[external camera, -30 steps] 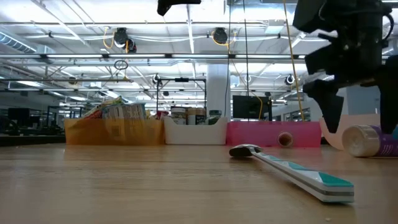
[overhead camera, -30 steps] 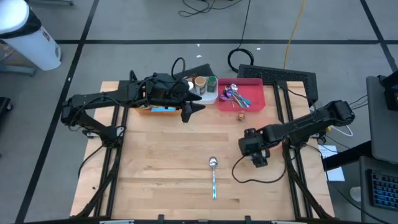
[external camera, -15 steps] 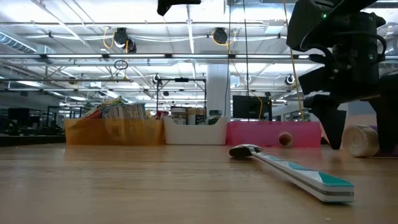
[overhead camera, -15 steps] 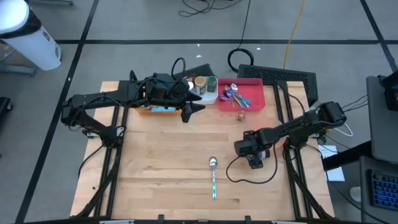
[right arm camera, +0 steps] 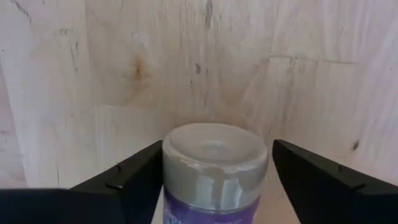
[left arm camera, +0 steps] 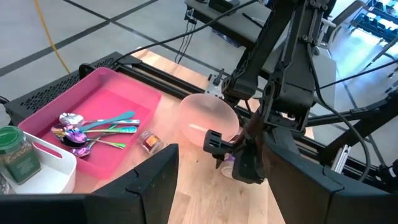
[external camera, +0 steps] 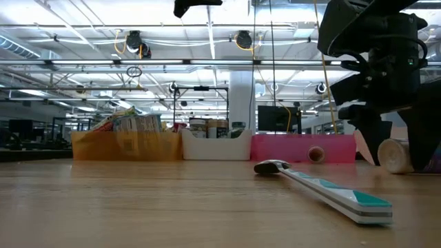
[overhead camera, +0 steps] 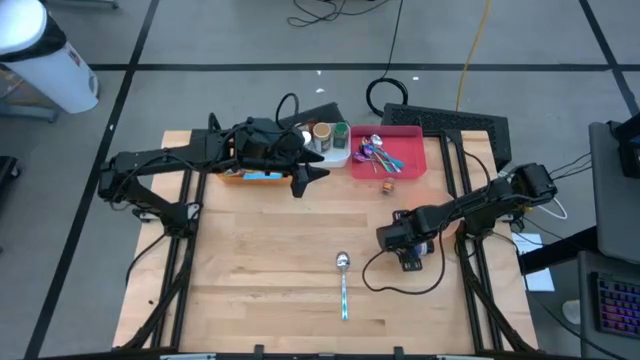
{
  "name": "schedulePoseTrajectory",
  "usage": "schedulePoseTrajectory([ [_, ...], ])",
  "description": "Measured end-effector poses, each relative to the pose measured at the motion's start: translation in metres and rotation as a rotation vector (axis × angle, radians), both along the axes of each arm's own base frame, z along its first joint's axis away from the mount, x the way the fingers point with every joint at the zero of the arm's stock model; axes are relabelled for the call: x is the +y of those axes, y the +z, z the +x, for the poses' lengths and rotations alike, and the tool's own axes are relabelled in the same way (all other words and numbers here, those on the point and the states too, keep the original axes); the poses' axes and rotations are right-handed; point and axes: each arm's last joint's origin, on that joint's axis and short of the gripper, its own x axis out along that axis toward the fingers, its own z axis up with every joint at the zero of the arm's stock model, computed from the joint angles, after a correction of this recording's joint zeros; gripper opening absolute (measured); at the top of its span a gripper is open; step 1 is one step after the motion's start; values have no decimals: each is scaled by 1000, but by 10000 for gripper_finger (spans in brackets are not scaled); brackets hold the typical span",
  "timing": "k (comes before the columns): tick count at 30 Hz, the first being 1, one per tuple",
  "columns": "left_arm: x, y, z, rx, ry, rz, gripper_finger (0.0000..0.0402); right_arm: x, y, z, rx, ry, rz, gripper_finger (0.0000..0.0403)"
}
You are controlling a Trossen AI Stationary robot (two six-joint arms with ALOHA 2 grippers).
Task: Pick & Place Food Item
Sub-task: Put the purple seasoning bottle into the white bin
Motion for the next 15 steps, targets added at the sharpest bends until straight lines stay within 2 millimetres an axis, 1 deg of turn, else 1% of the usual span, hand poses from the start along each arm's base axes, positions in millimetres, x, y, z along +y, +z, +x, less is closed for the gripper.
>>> schedulePoseTrajectory([
  [10,-2,-1,0,16,-6,-1,241,1,1,1,3,-18,30,199],
  [15,-5,-1,0,16,-19,6,241,3,10,9,-34,-41,41,190],
])
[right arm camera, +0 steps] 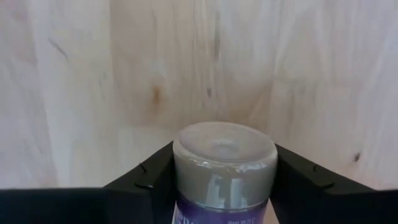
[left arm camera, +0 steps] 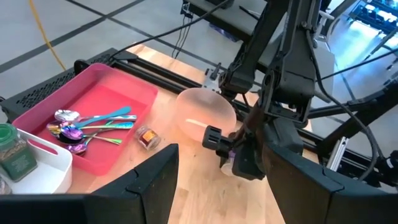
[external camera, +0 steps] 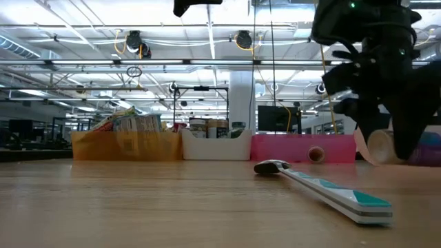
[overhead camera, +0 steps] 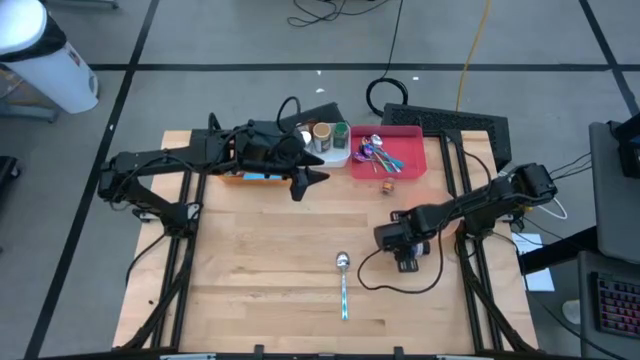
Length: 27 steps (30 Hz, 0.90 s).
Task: Pick & Place Food Item
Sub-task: Put the purple seasoning bottle into the white bin
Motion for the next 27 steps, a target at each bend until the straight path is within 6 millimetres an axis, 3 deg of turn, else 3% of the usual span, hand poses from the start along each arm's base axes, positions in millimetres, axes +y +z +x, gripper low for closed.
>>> schedulePoseTrajectory([
  [5,-2,0,0,-1,-7,0,241,3,22,17,-86,-2,19,193],
  [11,-3,0,0,-4,-58,5,241,4,69,42,-237,1,18,189],
  [18,-1,6,-7,-20,-126,36,241,-12,119,53,-306,-5,-130,192],
  [27,9,30,-37,-106,-142,118,241,-36,172,58,-410,-103,-261,193],
])
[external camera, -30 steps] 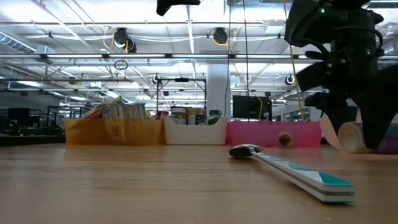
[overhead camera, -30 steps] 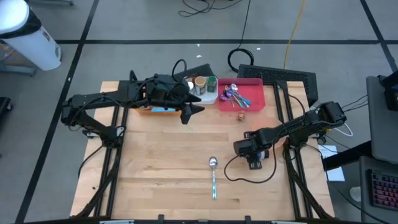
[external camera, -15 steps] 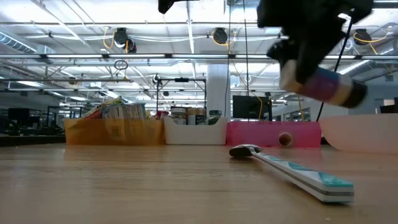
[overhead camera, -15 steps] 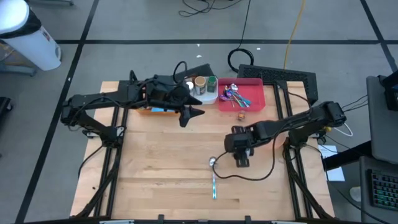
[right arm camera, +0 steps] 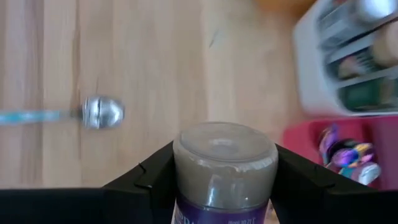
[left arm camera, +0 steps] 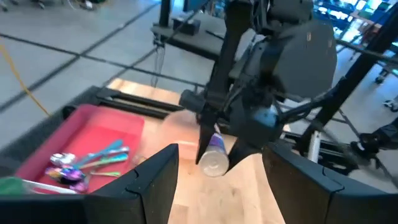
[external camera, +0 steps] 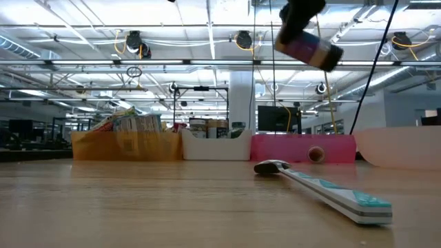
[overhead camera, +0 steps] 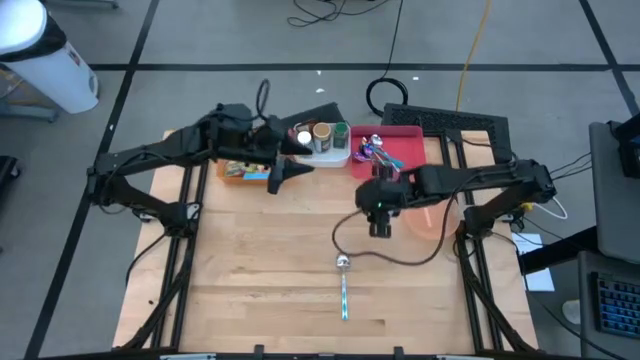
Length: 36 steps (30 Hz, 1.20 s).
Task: Pick & Place Food Item
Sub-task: Put the purple seasoning bottle into the white bin
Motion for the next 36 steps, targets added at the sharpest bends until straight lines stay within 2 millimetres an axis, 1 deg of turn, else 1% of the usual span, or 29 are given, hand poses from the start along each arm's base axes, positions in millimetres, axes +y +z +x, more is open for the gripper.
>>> schedulePoseTrajectory([
  [2,2,5,-7,-15,10,13,241,-6,15,1,-65,-40,14,193],
  [5,3,10,-13,-39,-25,7,241,-15,40,5,-249,-124,65,189],
  [12,0,12,-17,-53,-128,-29,241,-28,101,10,-807,-182,151,192],
  [16,-1,13,-16,-69,-149,-80,241,-32,120,13,-1006,-182,163,188],
  [19,-1,13,-13,-78,-154,-96,241,-32,128,13,-1087,-166,153,189],
  [21,-1,15,-11,-94,-154,-94,241,-32,129,16,-1110,-164,156,191],
  [24,-2,18,-6,-143,-166,-81,241,-32,126,19,-1102,-163,156,192],
  [27,-1,16,3,-163,-170,-77,241,-32,125,25,-1120,-164,156,189],
  [31,0,12,12,-169,-170,-87,241,-33,125,25,-1117,-171,157,189],
  [36,2,7,18,-159,-137,-24,241,-32,123,25,-1108,-184,169,191],
])
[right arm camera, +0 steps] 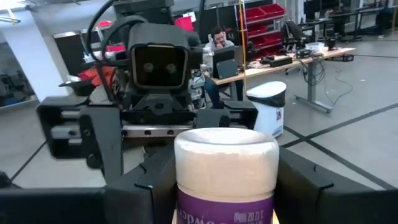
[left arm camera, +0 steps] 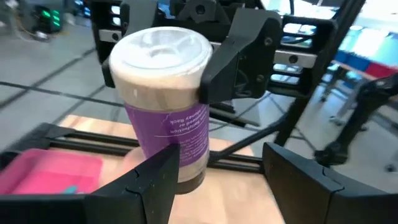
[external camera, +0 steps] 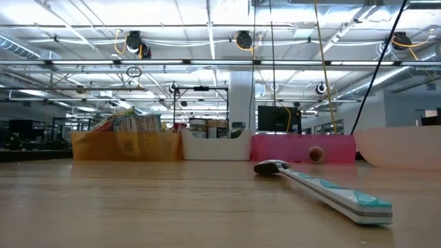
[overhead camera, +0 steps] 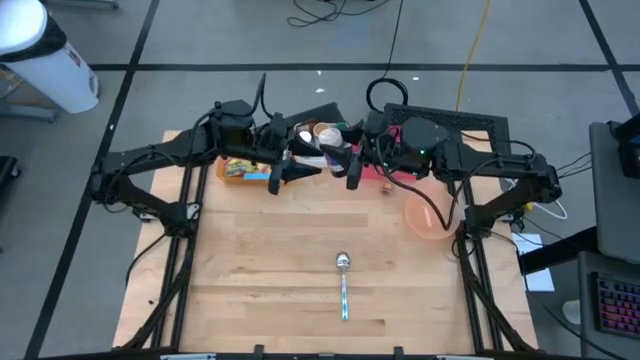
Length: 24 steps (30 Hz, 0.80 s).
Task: Pick & Place Food Item
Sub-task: Put the purple seasoning bottle into the white bin
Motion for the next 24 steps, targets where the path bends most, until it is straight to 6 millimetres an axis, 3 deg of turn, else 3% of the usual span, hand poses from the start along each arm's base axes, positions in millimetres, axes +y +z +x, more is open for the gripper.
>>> schedulePoseTrajectory([
  [14,10,-4,6,11,176,18,241,0,2,-1,-17,12,0,186],
  [24,13,-10,30,-68,5,-141,241,1,8,-2,-63,23,-27,186],
])
